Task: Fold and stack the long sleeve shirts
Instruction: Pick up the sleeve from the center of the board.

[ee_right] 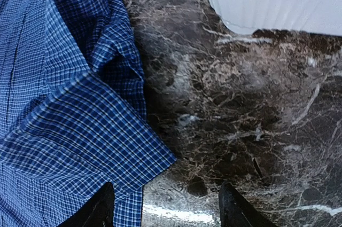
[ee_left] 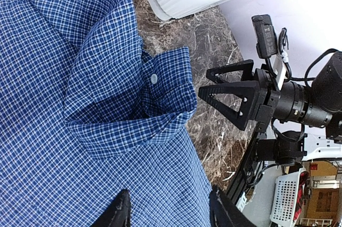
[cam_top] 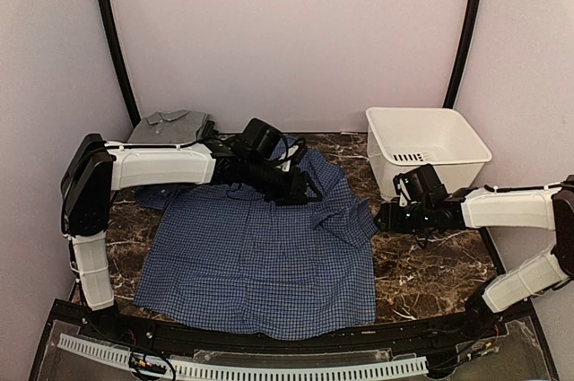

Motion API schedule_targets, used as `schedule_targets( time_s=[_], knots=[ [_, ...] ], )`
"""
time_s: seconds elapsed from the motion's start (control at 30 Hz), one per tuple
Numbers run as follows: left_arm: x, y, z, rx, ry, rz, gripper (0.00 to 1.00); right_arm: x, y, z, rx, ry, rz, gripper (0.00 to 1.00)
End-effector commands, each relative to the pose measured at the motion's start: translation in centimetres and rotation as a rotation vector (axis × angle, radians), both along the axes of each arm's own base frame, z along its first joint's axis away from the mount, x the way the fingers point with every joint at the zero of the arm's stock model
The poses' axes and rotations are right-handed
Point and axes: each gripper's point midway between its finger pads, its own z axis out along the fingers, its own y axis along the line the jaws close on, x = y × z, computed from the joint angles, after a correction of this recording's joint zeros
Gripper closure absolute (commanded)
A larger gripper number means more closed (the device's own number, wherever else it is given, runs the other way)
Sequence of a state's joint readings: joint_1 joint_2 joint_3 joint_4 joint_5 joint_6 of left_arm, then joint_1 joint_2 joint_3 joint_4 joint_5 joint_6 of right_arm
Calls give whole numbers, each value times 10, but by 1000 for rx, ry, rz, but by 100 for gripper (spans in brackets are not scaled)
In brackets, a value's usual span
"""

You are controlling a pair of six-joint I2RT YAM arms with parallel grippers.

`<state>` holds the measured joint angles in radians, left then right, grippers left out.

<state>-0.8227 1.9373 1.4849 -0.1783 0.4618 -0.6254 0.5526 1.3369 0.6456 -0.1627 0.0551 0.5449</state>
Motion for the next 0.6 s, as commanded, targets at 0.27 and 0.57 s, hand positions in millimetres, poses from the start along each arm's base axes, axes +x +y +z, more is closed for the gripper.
schedule_targets(
  time_s=[0.27,0.57],
  knots=[
    [9,0,9,12,-15,-22,52,11,18,-30,12,46,8,44],
    [16,2,5,22,0,-17,52,17,28,-45,-95,85,1,64]
  ],
)
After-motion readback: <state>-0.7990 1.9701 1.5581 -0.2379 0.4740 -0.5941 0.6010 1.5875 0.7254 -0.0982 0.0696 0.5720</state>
